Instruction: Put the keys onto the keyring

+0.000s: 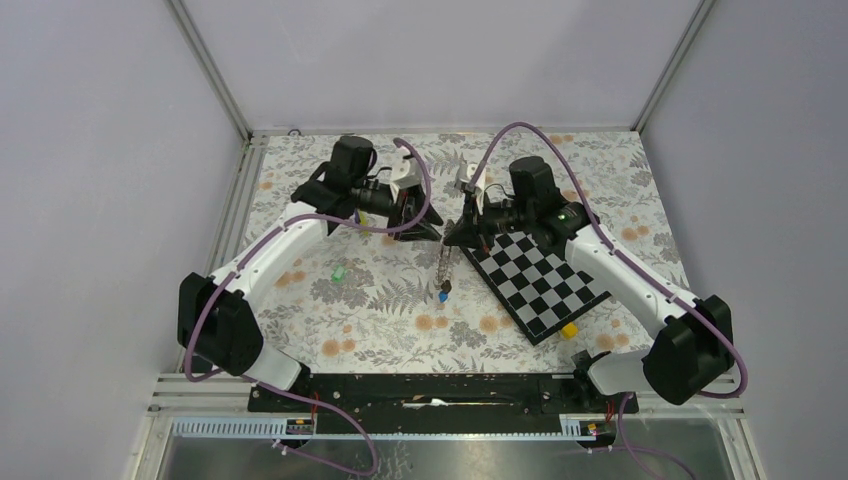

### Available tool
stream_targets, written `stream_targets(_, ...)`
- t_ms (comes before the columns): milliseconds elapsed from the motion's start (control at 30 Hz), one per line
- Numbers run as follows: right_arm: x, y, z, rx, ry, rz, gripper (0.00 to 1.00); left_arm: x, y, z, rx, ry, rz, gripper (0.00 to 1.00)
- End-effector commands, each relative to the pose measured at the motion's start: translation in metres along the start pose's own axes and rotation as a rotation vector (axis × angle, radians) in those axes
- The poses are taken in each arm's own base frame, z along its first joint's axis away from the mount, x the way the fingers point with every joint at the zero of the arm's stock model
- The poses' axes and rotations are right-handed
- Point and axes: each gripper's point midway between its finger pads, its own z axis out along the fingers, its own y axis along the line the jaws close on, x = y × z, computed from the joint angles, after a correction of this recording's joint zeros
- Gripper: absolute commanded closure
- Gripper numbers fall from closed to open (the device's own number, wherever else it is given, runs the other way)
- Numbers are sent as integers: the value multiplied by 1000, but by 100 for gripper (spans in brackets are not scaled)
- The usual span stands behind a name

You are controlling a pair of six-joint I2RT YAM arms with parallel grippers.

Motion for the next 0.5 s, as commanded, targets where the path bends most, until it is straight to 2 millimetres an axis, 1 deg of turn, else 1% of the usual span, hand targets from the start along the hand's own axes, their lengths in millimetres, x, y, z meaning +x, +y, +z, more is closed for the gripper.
stream_targets(0,-60,6,-15,8,-128,-35,100,-42,-5,-20,34,-155,51,53)
stream_targets(33,-64,8,-15,-3,-139,-26,100,-47,-6,-23,34,-182,53,52)
stream_targets(100,-71,11,-16,-28,-160,-4,100,-50,-11,-26,55,-221,28,51)
stream_targets(133,-73,12,-17,-38,-168,5,100,-48,-15,-26,69,-233,-18,51)
stream_targets(233,-80,14,-18,-62,-193,17,100,-51,-20,-27,83,-264,-16,54)
stream_targets(333,-82,15,-19,-74,-209,29,100,-50,-21,-27,86,-272,-12,59)
stream_targets(400,-82,15,-19,-79,-215,38,100,-49,-20,-26,84,-273,-13,65)
stream_targets(433,-80,15,-19,-81,-212,51,100,-48,-19,-26,83,-273,-16,69)
stream_targets(467,-84,13,-20,-79,-228,35,100,-47,-19,-26,82,-273,-17,74)
